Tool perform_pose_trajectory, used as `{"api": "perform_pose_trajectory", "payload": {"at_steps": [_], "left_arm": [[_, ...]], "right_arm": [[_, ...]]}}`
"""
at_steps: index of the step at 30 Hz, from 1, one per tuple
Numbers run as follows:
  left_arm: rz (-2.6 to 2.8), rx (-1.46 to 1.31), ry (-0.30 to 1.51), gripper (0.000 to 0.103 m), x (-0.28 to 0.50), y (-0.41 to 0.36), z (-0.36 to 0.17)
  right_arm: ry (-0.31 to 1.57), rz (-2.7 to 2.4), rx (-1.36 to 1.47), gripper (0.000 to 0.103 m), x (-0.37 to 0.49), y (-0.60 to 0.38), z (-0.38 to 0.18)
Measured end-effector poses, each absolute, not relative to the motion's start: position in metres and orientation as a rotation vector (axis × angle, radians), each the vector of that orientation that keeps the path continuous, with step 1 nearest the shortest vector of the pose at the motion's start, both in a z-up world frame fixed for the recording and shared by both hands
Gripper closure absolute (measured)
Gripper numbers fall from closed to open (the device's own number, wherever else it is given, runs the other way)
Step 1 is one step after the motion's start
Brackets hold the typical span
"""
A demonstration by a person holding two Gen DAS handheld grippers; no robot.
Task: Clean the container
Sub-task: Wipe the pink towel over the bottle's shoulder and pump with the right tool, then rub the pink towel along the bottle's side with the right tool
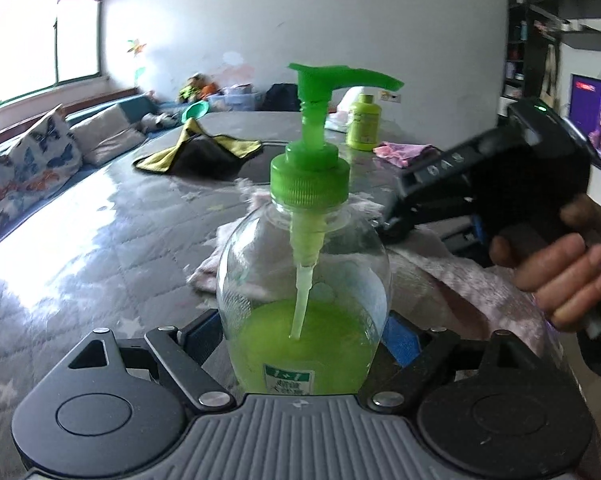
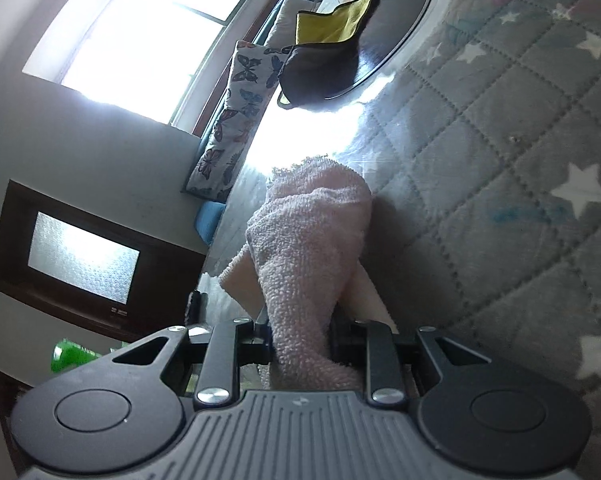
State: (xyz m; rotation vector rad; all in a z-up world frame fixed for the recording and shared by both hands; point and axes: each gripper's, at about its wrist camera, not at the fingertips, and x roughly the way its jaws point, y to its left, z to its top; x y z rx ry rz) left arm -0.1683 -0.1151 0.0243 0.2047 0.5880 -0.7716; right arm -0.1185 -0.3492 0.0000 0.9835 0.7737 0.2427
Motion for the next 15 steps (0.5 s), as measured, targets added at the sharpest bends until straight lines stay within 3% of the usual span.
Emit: {"api": "perform_pose_trajectory", "payload": {"at_steps": [15], "left_arm": [[-0.662, 0.183, 0.592, 0.021, -0.183, -0.095, 0.029]], "right_arm": [[0.763, 0.258, 0.958, 0.079, -0.131, -0.338, 0.014]]}}
